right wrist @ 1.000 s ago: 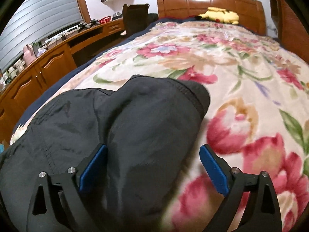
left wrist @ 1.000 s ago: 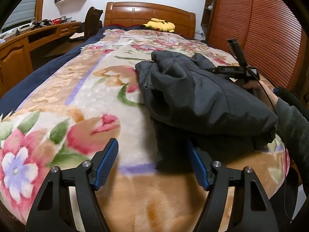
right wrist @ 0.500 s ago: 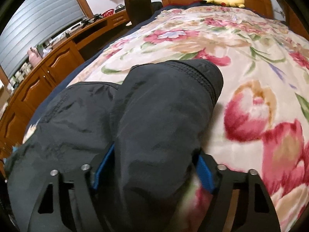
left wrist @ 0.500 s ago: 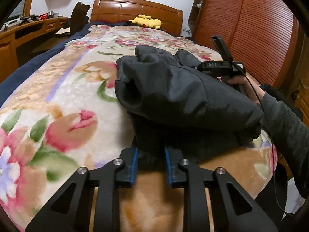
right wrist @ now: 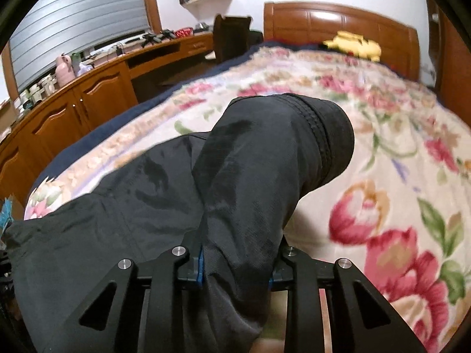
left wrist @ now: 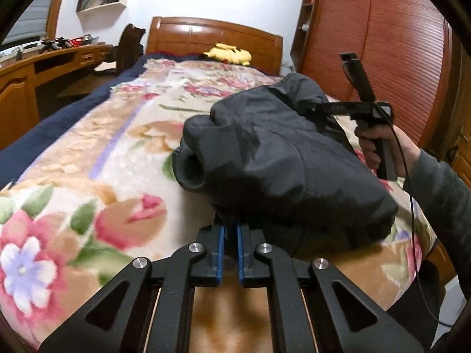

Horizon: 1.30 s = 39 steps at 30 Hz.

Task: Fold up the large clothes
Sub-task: 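Lift the folded jacket with both tools and carry it toward the desk-side bed edge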

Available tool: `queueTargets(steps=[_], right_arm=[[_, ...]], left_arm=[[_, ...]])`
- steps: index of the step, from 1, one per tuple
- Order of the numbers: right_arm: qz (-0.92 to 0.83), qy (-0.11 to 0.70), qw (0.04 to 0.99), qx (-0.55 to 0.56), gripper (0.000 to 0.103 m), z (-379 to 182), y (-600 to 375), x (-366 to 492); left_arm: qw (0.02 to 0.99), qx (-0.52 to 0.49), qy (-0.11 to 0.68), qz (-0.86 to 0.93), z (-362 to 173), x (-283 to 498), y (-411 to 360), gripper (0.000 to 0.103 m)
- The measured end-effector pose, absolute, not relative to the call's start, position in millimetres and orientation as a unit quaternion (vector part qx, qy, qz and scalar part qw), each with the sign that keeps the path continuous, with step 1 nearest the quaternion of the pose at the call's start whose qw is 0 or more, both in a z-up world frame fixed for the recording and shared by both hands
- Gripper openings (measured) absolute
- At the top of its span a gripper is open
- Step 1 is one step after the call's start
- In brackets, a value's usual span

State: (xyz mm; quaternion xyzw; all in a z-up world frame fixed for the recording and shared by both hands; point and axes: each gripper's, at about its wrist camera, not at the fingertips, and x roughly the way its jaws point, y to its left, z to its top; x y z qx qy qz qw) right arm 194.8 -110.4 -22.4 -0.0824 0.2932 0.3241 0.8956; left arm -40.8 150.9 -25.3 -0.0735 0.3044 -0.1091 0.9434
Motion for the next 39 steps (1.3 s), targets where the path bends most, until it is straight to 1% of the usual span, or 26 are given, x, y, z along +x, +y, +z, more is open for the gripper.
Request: queueTargets(steps=[4, 9, 20, 28, 33, 36, 38, 39], right_arm=[[0.329, 0.269, 0.9, -0.101, 0.028, -10, -95, 173], [0.341, 0.267, 0.894, -0.116, 0.027, -13, -59, 161], [0.39, 0.244, 0.872, -0.166, 0.027, 2, 99, 160], [0.439, 0.207, 0.853, -0.192, 0.027, 2, 221, 155], [0.449, 0.187, 0.847, -0.212, 0.027, -12, 264, 159], [0.424, 0.206, 0.856, -0.214, 0.034, -27, 267, 166], [0.412, 0.228, 0.856, -0.214, 0.045, -34, 263, 176], [0.404, 0.233, 0.857, -0.22, 0.047, -37, 261, 180]], left_arm=[[0.954, -0.066, 0.281, -0.087, -14, -47, 176, 0.007], [0.96, -0.071, 0.264, -0.057, -5, -62, 218, 0.007], [0.965, -0.069, 0.244, 0.068, 1, -82, 342, 0.007], [0.951, -0.076, 0.247, 0.169, -11, -113, 429, 0.007], [0.943, -0.093, 0.261, 0.185, -32, -131, 450, 0.007], [0.942, -0.095, 0.262, 0.187, -40, -132, 449, 0.007], [0.941, -0.105, 0.263, 0.185, -40, -134, 445, 0.008], [0.94, -0.108, 0.267, 0.186, -39, -133, 443, 0.014]])
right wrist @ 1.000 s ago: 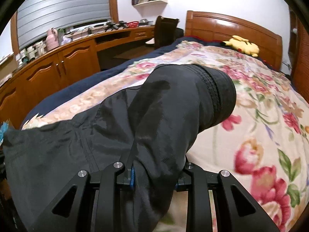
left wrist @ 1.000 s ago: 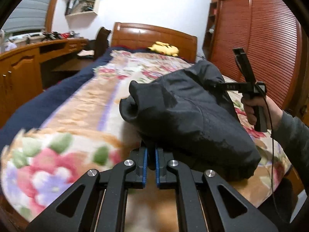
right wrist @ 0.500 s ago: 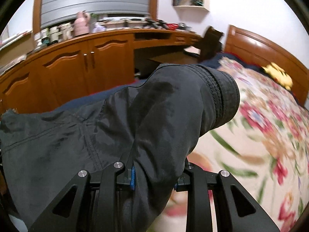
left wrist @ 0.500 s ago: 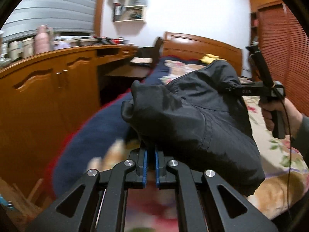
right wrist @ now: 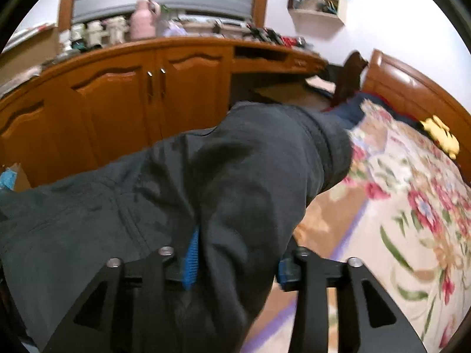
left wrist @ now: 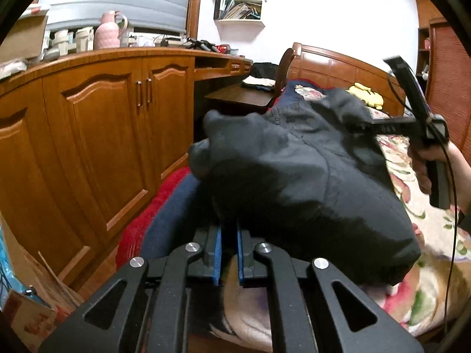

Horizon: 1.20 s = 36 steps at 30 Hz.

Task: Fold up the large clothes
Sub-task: 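Lift the folded jacket with both tools and carry it toward the desk-side bed edge, then open both tools and set the jacket down at the bed edge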

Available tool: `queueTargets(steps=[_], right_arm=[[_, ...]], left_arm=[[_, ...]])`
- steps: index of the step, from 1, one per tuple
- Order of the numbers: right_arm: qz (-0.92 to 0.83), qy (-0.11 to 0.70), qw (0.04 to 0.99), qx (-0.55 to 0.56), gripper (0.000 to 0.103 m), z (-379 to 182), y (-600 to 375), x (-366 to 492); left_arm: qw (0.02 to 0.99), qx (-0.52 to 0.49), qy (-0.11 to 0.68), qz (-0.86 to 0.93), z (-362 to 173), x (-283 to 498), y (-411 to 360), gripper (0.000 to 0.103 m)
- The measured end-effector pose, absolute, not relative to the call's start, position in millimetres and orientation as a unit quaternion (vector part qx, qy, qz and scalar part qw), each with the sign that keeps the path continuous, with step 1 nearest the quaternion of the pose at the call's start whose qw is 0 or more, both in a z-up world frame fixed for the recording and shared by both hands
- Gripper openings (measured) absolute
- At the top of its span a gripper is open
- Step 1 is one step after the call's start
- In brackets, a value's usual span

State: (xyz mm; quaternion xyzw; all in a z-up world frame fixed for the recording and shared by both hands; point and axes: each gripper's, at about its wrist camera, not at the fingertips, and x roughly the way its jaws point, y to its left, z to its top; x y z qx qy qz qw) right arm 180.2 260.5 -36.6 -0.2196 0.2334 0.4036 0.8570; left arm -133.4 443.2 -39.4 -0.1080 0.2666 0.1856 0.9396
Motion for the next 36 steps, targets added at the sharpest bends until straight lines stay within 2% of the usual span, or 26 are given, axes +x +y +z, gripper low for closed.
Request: queueTargets(steps=[1, 2, 3, 5, 6, 8, 11, 14, 25, 26, 27, 29, 36], right_arm=[[0.396, 0.237, 0.858, -0.226, 0.049, -39, 257, 183], [0.396, 0.24, 0.856, -0.227, 0.051, -42, 252, 185], [0.399, 0.242, 0.855, -0.226, 0.053, -43, 246, 185], [0.414, 0.235, 0.852, -0.219, 0.064, -44, 238, 183], [0.42, 0.234, 0.85, -0.217, 0.067, -44, 233, 181], [0.43, 0.234, 0.844, -0.219, 0.069, -48, 227, 174], [0.439, 0.232, 0.839, -0.222, 0.069, -52, 212, 168], [0.448, 0.234, 0.835, -0.217, 0.069, -53, 190, 168], [0.451, 0.224, 0.841, -0.197, 0.069, -45, 116, 135], [0.45, 0.221, 0.843, -0.196, 0.069, -43, 110, 129], [0.448, 0.219, 0.844, -0.195, 0.069, -42, 103, 125], [0.445, 0.215, 0.848, -0.191, 0.069, -38, 85, 110], [0.429, 0.213, 0.861, -0.169, 0.069, -37, 29, 94]], left_arm=[[0.938, -0.109, 0.27, 0.19, -39, -133, 443, 0.018], [0.937, -0.107, 0.271, 0.195, -38, -134, 443, 0.029], [0.938, -0.104, 0.268, 0.195, -36, -137, 442, 0.036], [0.941, -0.103, 0.261, 0.189, -30, -141, 443, 0.058], [0.942, -0.104, 0.257, 0.188, -26, -144, 441, 0.074], [0.945, -0.1, 0.247, 0.188, -20, -149, 438, 0.084], [0.947, -0.091, 0.245, 0.186, -9, -150, 431, 0.084], [0.949, -0.078, 0.238, 0.191, 3, -149, 421, 0.089], [0.957, -0.057, 0.228, 0.173, 31, -139, 376, 0.089], [0.957, -0.056, 0.229, 0.169, 32, -137, 372, 0.09], [0.957, -0.054, 0.229, 0.166, 33, -135, 367, 0.097], [0.96, -0.052, 0.225, 0.159, 36, -131, 355, 0.103], [0.965, -0.029, 0.228, 0.129, 39, -108, 304, 0.103]])
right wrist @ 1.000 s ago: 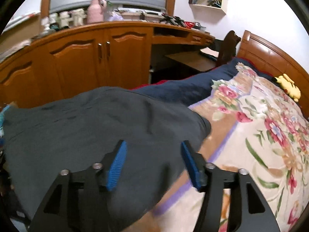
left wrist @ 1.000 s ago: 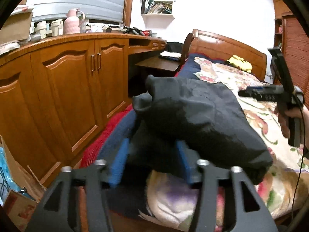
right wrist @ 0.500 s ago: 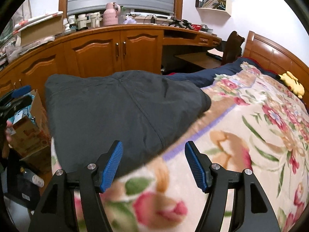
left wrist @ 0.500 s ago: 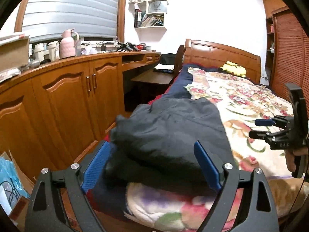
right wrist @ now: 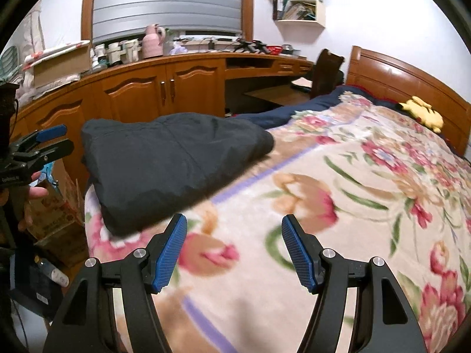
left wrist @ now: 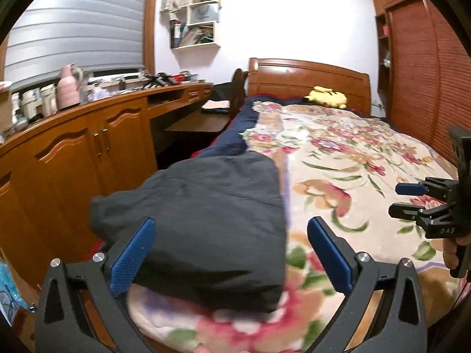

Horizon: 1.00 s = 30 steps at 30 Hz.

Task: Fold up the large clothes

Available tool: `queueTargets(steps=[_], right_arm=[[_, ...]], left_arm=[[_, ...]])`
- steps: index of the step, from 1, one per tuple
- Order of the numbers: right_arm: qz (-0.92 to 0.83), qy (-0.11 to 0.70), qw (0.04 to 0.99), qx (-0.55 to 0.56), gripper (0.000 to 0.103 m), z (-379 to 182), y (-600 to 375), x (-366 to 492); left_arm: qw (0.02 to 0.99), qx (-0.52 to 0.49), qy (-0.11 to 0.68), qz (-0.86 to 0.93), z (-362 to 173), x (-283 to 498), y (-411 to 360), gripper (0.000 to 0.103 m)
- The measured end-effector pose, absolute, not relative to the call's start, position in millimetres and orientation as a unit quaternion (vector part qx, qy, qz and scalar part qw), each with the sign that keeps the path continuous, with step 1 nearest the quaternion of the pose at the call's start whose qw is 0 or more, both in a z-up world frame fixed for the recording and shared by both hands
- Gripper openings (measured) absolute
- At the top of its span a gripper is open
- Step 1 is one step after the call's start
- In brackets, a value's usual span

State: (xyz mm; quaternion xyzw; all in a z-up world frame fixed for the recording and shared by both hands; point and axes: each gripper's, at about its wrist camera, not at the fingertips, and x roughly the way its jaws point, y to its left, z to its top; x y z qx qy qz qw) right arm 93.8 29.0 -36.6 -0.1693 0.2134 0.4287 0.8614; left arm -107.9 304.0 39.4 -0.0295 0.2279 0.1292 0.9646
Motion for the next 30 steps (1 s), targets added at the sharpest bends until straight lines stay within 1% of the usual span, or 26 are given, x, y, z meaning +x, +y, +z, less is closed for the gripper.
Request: queueTargets(steps=[16, 18, 20, 23, 26, 30], right_arm=[[0.363, 0.205, 0.899, -0.137, 0.069, -40, -60, 60], [0.352, 0.205, 0.903, -0.135, 0.07, -43, -68, 55], [0.344, 0.206, 0.907, -0.127, 0.076, -46, -78, 51], [0.327, 0.209, 0.914, -0.118, 0.081, -50, -91, 46], [0.304, 0.211, 0.922, -0.116, 0.084, -54, -103, 39], [0.279, 0.215, 0.93, -0.104, 0.084, -54, -115, 33]], left_arm=[[0.969, -0.018, 0.245, 0.042, 25, -50, 187, 0.103], [0.968, -0.016, 0.249, 0.031, 22, -39, 169, 0.103], [0.968, -0.015, 0.25, 0.019, 20, -33, 156, 0.103], [0.968, -0.013, 0.253, 0.003, 17, -23, 132, 0.103], [0.966, -0.012, 0.256, -0.015, 14, -13, 110, 0.103], [0.964, -0.008, 0.264, -0.027, 10, -2, 81, 0.103]])
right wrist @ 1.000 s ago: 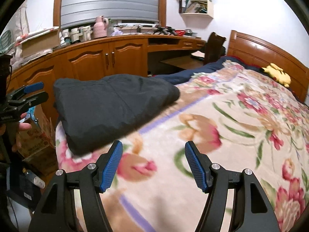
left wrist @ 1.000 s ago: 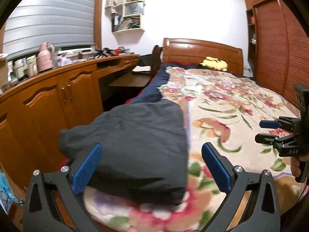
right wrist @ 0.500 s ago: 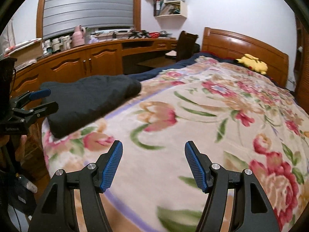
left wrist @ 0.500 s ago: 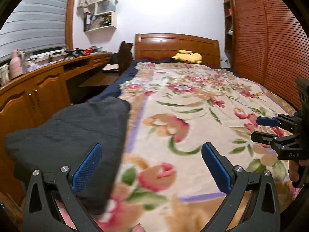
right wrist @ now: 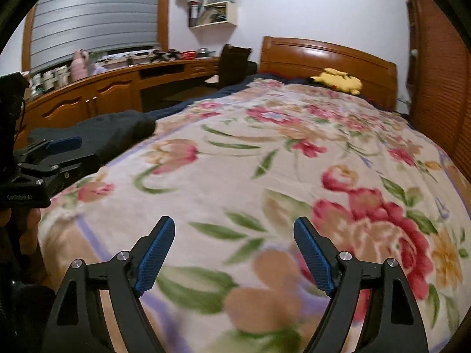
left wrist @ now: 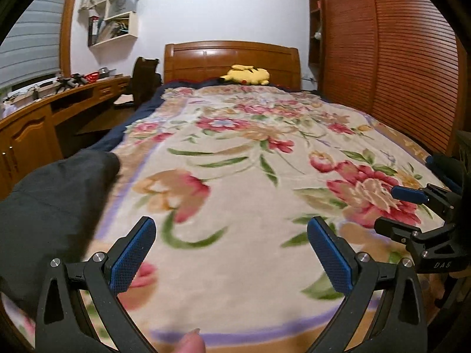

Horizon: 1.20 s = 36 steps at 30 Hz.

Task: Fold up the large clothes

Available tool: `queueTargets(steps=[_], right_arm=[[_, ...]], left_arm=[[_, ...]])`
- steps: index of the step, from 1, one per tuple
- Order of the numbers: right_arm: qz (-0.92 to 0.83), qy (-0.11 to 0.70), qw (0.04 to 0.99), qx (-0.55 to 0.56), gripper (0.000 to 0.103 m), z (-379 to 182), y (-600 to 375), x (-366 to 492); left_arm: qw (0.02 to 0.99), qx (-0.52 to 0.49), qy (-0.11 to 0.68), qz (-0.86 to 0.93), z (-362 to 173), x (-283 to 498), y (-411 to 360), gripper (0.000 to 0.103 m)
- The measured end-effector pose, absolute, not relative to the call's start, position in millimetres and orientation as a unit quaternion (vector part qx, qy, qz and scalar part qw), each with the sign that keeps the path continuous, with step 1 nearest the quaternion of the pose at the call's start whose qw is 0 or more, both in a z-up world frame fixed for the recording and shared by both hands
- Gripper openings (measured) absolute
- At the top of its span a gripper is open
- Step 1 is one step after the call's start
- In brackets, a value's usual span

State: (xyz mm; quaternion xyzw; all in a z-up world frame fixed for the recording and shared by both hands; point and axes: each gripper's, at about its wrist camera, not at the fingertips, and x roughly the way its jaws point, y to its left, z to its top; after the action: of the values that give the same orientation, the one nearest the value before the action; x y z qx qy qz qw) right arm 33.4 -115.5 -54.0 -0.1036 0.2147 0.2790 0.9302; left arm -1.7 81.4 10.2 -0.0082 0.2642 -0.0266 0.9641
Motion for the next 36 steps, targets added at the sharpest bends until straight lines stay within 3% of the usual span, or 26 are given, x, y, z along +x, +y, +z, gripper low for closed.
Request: queueTargets(steps=[20, 36], right_arm=[[0.167, 0.19, 0.967, -0.02, 0.084, -38, -202, -4], [0.151, 0.142, 0.978, -0.016, 0.084, -37, -218, -39]], left_arm=[[0.965, 0.004, 0.244, -0.096, 17, 20, -40, 0.103], [0.976, -0.011, 0.195, -0.095, 25, -7, -44, 0.103]])
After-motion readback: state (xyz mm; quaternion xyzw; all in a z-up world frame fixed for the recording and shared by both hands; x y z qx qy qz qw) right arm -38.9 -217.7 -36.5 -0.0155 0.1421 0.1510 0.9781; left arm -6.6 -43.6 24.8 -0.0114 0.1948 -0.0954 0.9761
